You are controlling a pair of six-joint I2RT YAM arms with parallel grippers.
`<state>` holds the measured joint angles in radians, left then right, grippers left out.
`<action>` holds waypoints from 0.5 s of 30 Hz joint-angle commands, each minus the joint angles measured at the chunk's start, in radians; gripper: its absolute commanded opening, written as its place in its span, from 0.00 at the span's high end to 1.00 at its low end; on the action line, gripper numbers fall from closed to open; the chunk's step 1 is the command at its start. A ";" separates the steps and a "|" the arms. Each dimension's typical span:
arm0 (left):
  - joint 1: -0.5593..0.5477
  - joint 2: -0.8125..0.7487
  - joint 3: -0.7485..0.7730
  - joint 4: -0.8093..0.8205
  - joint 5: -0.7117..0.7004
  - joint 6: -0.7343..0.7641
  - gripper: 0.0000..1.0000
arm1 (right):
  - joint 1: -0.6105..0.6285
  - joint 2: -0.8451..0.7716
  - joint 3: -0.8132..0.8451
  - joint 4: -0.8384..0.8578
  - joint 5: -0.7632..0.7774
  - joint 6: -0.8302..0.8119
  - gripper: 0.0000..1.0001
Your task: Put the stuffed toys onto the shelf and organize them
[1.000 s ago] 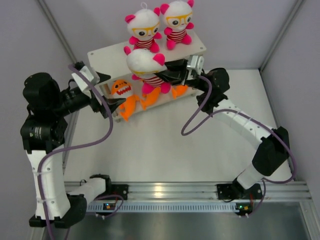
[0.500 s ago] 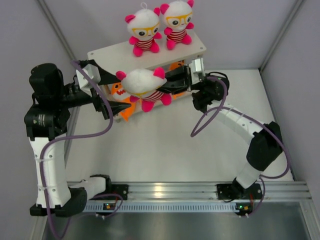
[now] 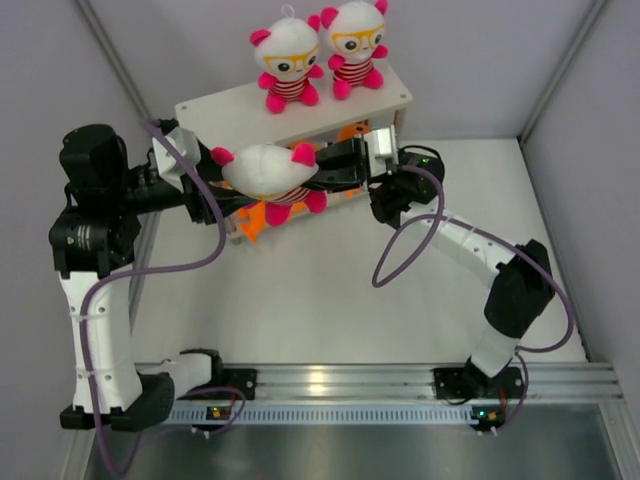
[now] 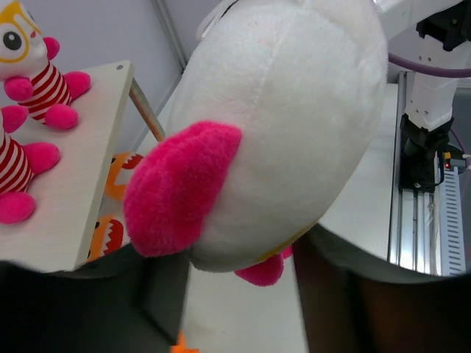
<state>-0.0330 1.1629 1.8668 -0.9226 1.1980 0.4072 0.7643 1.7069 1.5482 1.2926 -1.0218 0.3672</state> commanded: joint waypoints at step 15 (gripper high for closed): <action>0.001 0.003 0.022 0.089 -0.352 -0.044 1.00 | 0.018 -0.032 -0.013 -0.122 0.158 -0.122 0.26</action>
<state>-0.0338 1.1629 1.8885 -0.9245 1.0142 0.3862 0.7704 1.7332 1.5509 1.2213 -0.9409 0.3099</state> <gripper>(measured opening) 0.100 0.702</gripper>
